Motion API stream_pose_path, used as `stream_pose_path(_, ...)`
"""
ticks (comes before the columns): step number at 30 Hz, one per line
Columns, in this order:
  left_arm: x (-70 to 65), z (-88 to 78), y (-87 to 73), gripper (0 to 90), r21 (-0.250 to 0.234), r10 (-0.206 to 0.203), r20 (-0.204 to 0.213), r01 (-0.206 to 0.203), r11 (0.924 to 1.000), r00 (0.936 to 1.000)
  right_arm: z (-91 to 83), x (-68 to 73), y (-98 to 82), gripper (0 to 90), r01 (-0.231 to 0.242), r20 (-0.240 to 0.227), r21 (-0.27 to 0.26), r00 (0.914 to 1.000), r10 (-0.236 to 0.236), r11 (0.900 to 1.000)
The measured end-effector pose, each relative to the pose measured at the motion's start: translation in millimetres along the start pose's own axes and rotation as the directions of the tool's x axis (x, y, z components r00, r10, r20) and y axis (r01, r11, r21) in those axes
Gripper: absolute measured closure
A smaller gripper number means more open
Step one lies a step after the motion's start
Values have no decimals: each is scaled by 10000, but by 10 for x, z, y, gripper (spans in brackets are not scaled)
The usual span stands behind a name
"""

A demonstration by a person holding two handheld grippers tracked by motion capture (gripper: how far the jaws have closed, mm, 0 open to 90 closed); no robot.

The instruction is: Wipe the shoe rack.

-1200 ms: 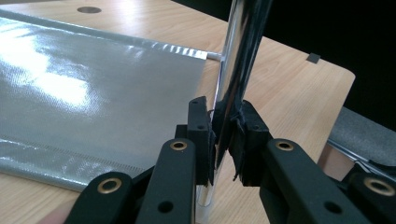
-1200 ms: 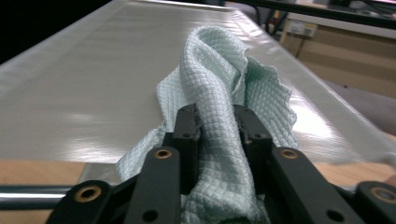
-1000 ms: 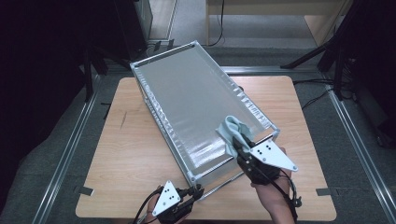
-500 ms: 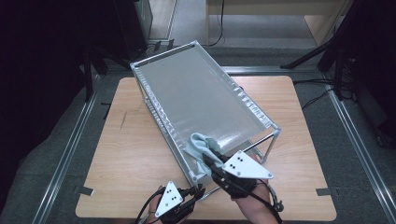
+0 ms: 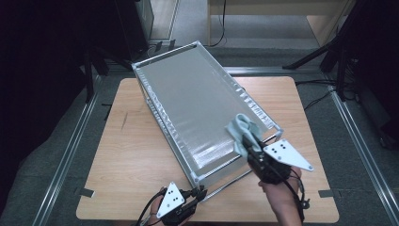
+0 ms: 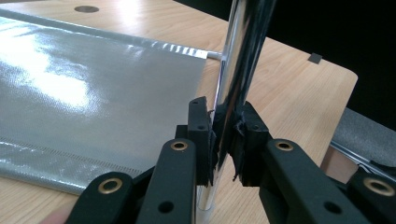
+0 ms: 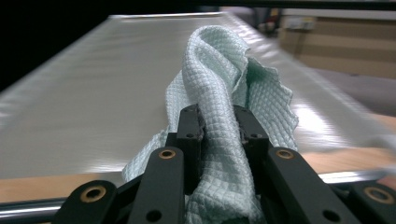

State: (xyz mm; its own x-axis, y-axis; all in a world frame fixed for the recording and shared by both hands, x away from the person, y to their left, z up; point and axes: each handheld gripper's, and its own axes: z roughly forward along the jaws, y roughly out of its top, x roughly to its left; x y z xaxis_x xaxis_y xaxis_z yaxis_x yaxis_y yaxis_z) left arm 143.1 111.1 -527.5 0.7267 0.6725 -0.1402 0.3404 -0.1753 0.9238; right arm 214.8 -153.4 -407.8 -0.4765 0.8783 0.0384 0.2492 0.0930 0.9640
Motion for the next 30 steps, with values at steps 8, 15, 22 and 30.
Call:
stream_pose_path(8,-17,0,-10,802,-85,-8,-124,7,10000,9999,48,798,-27,757,821,-3197,296,9450,-684,9962)
stream_pose_path(15,-17,-4,-8,803,-18,118,-150,-118,9999,9998,67,453,-10,758,949,-1806,256,9795,-888,9952)
stream_pose_path(22,-18,-5,-11,803,-39,137,-159,-138,9999,9998,14,-78,35,761,-140,-49,122,9999,141,9998)
stream_pose_path(30,-13,0,-9,803,-54,100,-101,-101,9999,9999,67,294,11,762,509,-1313,362,9903,-457,9980)
